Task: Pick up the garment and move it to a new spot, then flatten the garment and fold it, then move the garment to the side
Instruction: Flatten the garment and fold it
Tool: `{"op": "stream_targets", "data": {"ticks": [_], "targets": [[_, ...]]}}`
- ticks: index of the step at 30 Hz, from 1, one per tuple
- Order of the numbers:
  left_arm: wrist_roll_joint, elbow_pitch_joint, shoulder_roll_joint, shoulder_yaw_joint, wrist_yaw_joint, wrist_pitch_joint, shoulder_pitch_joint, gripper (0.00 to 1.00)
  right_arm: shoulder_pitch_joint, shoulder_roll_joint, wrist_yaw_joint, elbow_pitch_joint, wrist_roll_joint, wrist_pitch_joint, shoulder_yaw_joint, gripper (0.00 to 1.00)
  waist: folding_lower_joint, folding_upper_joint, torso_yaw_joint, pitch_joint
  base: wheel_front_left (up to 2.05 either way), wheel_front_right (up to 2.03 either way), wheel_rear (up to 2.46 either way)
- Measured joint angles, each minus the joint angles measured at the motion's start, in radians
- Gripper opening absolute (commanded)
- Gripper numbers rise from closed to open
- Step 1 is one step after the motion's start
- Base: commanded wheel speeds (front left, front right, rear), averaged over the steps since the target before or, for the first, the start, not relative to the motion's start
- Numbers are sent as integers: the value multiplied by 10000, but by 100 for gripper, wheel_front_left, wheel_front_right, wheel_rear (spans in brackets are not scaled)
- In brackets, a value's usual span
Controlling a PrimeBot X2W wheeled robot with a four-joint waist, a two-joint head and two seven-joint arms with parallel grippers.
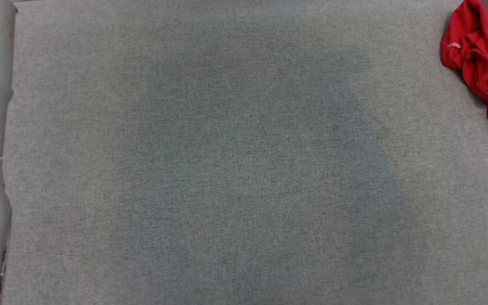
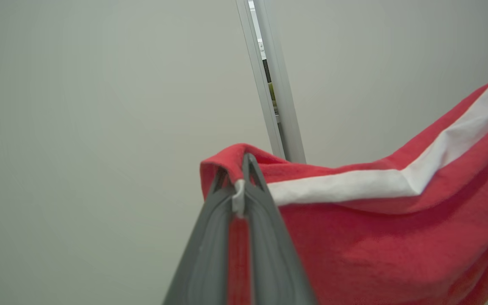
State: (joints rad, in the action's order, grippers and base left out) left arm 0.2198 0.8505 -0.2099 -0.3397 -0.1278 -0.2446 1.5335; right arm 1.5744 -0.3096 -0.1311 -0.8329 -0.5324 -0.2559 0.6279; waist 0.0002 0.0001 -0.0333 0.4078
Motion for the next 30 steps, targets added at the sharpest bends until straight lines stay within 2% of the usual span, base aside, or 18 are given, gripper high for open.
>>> {"op": "stream_targets", "data": {"ticks": [13,27,30], "targets": [[435,752,-102,-387,-29,-169,337,0,188,-153,0,-435,-347,-61,380,0,-1,0,102,164,0,0,0],[541,602,-138,-439,-29,-171,275,0,107,-171,0,-431,-370,-81,577,0,-2,0,180,343,0,0,0],[625,278,-90,-324,-29,-171,-132,0,-232,-257,2,31,-270,-81,721,0,-2,0,234,347,0,0,0]]}}
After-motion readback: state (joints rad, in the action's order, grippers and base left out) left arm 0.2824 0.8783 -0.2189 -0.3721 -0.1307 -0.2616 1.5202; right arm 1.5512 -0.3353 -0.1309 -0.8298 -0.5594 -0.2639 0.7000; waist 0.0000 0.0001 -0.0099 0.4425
